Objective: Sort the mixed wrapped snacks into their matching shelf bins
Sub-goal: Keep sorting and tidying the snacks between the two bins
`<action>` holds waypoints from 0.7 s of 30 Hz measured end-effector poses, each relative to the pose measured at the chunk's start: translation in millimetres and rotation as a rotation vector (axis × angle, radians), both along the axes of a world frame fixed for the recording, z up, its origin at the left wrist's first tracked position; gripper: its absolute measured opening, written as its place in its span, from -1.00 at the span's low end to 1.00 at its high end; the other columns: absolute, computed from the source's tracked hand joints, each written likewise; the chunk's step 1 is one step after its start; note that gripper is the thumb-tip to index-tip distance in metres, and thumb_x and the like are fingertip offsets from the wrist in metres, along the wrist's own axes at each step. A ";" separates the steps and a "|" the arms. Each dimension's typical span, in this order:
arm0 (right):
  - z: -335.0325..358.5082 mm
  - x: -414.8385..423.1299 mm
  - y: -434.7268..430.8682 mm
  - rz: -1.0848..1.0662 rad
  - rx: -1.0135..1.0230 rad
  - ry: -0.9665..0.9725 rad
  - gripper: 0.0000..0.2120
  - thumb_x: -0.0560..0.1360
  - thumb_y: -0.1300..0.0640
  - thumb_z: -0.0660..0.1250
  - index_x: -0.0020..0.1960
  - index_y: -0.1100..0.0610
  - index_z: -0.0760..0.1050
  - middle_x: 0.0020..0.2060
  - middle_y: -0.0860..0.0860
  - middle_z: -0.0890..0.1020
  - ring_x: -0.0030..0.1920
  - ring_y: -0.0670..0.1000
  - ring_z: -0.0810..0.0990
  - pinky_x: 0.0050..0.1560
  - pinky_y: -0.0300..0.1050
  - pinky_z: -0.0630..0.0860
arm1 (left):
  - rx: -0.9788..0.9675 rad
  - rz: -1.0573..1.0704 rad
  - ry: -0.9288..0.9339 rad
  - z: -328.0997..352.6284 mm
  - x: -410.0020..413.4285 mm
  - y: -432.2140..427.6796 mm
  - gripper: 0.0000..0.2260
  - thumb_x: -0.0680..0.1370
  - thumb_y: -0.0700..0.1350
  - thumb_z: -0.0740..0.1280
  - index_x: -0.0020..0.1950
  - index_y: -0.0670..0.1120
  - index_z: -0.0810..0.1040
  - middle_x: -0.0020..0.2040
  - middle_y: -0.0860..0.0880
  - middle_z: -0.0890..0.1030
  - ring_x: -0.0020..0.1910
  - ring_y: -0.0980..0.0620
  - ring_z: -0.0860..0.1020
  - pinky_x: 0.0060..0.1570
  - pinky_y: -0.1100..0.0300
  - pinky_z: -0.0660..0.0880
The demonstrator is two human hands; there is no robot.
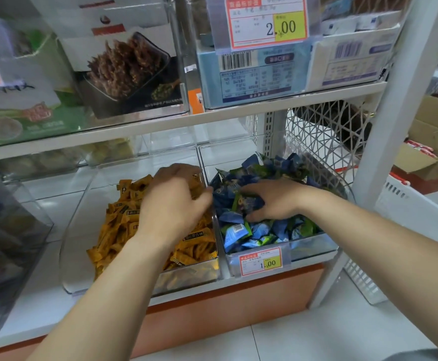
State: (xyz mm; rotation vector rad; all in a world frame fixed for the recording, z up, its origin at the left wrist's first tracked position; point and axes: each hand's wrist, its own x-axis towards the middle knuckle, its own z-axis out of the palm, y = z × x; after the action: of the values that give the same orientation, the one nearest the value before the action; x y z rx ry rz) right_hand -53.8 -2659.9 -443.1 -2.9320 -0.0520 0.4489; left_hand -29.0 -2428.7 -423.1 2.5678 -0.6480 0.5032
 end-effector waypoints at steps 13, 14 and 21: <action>13.9 12.2 -38.4 -0.254 0.161 -0.571 -0.77 0.52 -0.07 0.40 0.16 -0.07 0.54 0.11 0.00 0.56 0.14 0.11 0.54 0.04 -0.03 0.49 | 0.165 -0.206 -0.008 -12.5 -10.8 -29.4 -0.72 0.55 0.15 0.30 0.20 0.11 0.62 0.09 0.10 0.65 0.05 0.06 0.58 -0.10 0.13 0.56; 13.1 11.3 -43.0 -0.272 0.060 -0.531 -0.69 0.55 -0.13 0.34 0.26 -0.06 0.53 0.23 0.03 0.51 0.26 0.16 0.46 0.19 0.03 0.47 | 0.173 -0.203 -0.015 -11.5 -11.5 -31.4 -0.73 0.55 0.14 0.30 0.19 0.11 0.62 0.06 0.10 0.66 0.02 0.05 0.58 -0.12 0.13 0.57; 15.7 -16.0 -42.3 -0.087 0.295 -0.516 -0.84 0.53 -0.06 0.35 0.07 -0.07 0.63 0.00 -0.10 0.65 0.01 0.00 0.62 0.02 -0.04 0.56 | 0.185 -0.308 0.157 -4.6 -14.2 -74.9 -0.84 0.54 -0.02 0.30 0.06 0.04 0.64 -0.05 0.02 0.68 -0.05 -0.03 0.61 -0.10 0.05 0.59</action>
State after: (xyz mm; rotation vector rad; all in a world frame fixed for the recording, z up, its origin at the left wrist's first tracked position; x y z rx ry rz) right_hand -69.8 -2702.1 -427.4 -2.6616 -0.0513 -0.3103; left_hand -43.2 -2503.6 -427.7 2.5741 -1.0510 0.1444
